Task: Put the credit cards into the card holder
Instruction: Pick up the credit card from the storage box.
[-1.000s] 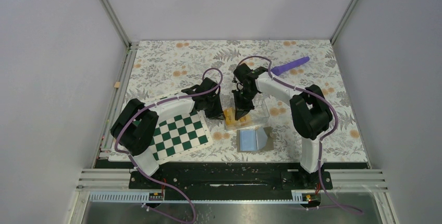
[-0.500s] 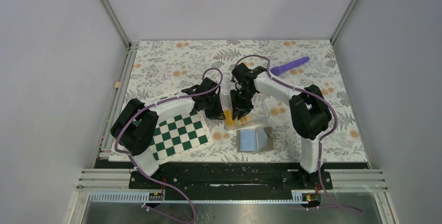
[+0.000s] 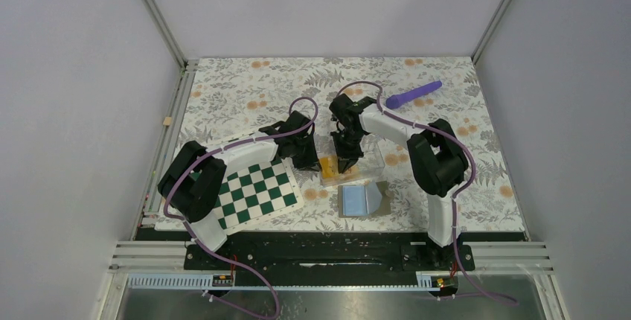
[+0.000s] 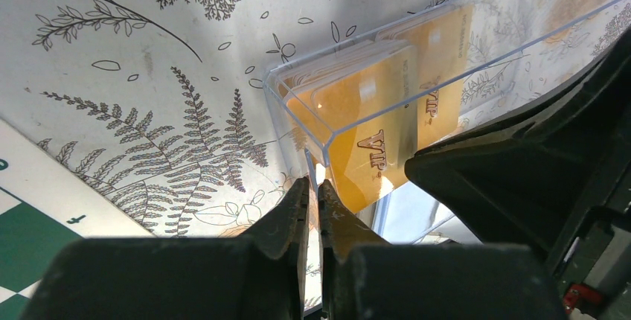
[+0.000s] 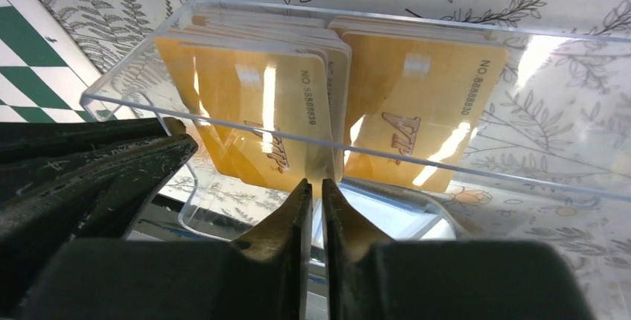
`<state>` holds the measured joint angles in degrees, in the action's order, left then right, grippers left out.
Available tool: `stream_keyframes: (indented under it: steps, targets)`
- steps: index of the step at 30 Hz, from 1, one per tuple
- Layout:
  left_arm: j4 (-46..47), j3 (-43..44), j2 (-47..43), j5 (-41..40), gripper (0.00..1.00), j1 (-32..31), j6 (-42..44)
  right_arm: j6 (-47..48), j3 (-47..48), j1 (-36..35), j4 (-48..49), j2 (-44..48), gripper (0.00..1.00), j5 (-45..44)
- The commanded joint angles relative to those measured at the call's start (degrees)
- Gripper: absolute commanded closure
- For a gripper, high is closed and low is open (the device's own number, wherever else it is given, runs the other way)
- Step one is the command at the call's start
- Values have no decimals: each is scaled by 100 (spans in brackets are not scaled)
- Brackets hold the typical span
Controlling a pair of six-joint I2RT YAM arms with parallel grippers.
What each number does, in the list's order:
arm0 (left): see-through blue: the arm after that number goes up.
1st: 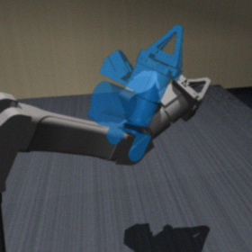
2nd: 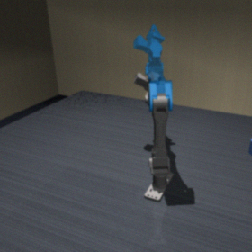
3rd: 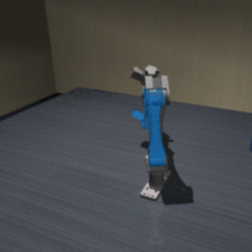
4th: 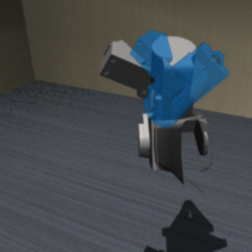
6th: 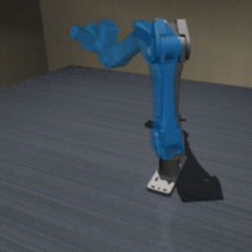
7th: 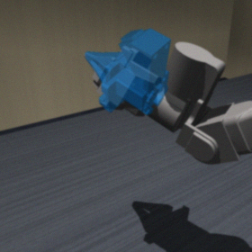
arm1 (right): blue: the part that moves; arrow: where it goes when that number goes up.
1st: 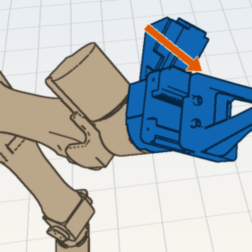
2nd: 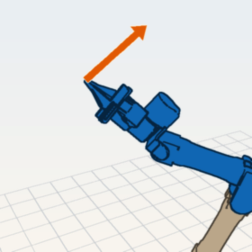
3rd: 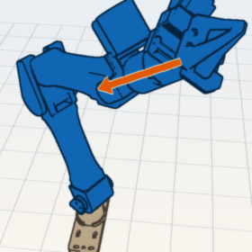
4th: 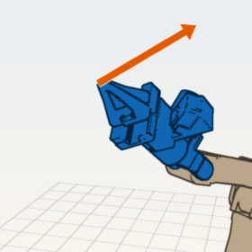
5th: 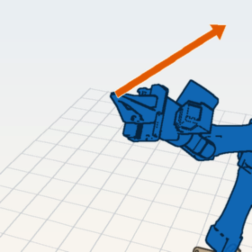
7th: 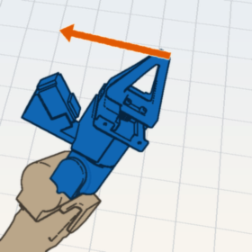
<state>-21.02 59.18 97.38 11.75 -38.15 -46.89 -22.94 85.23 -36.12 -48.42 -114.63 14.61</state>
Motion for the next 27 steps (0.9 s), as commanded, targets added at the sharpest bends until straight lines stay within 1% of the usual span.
stream_keyframes:
  steps: [1, 5, 7, 9, 10, 11, 13, 15, 17, 21, 24, 27]
  targets:
    - [-230, -24, 194, -95, 100, -108, 137, -12, 122, -66, 70, -27, 88, 328]
    - [-230, -16, 202, -95, 100, -105, 139, -34, 184, -86, 74, -44, 90, 435]
    - [-227, -21, 202, -100, 100, -113, 145, -44, 196, -97, 83, -13, 92, 463]
    - [-228, -28, 209, -95, 100, -114, 145, -35, 213, -97, 57, 32, 91, 389]
    - [-229, -23, 205, -102, 100, -118, 145, -40, 209, -97, 45, 63, 87, 271]
    - [-228, -25, 215, -101, 100, -111, 145, -50, 171, -94, 45, 113, 78, 125]
    - [-230, -17, 225, -90, 100, -116, 150, -57, 110, -97, 46, 226, 68, -155]
    - [-228, -15, 226, -86, 100, -116, 156, -64, 64, -96, 46, 293, 60, -370]
    - [-228, -24, 225, -91, 100, -117, 163, -89, 31, -89, 56, 322, 56, -528]
    - [-228, -28, 230, -99, 100, -117, 163, -95, 32, -85, 68, 162, 55, -391]
    - [-228, -22, 239, -87, 100, -122, 176, -117, 21, -85, 159, 9, 59, -101]
    - [-235, -24, 229, -86, 100, -122, 202, -135, 48, -97, 194, -146, 68, 183]
